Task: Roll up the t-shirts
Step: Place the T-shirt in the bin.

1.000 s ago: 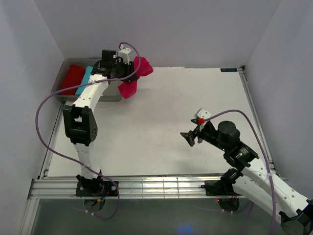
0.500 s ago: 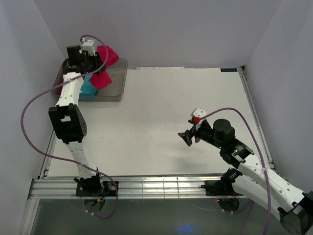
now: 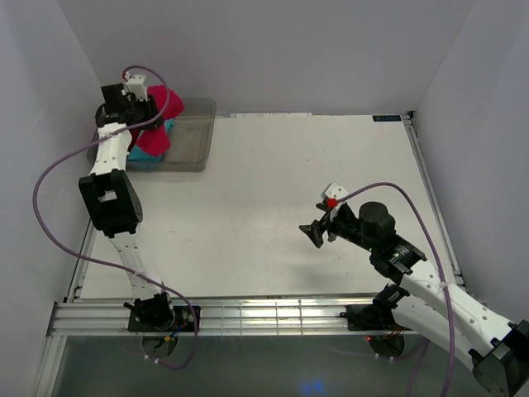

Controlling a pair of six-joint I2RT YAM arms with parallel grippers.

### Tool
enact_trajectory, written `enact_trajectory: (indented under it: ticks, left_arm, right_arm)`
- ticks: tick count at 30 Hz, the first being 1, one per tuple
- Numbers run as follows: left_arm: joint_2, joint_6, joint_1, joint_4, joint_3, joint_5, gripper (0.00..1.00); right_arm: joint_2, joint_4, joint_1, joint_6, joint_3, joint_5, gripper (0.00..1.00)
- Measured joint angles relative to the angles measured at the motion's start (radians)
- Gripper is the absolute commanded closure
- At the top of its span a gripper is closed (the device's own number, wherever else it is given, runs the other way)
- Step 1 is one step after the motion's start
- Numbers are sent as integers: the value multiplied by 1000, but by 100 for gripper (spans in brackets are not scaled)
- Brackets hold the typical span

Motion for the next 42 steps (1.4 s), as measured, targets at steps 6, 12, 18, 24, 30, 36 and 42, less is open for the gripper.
enact_trajectory:
  ticks: [6, 12, 18, 24, 30, 36, 42]
  left_arm:
    - [123, -30, -75, -51, -35, 26, 49]
    - [261, -75, -133, -124, 26, 63, 43]
    - [293, -156, -142, -148, 105, 92, 49]
    - [315, -269, -127, -114, 137, 107, 50]
    - [347, -398, -117, -48, 135, 130, 46]
    - [353, -503, -103, 32, 103, 146, 35]
    - [353, -571, -97, 100, 65, 193, 21]
  right_arm:
    - [-26, 0, 0, 18, -20, 0, 17]
    - [-41, 0, 0, 37, -31, 1, 17]
    - [-48, 0, 0, 43, -31, 12, 17]
    - [-32, -1, 0, 43, -31, 16, 17]
    - [-6, 0, 0, 42, -31, 16, 17]
    - [2, -1, 0, 43, -31, 16, 17]
    - [-2, 0, 0, 43, -31, 19, 17]
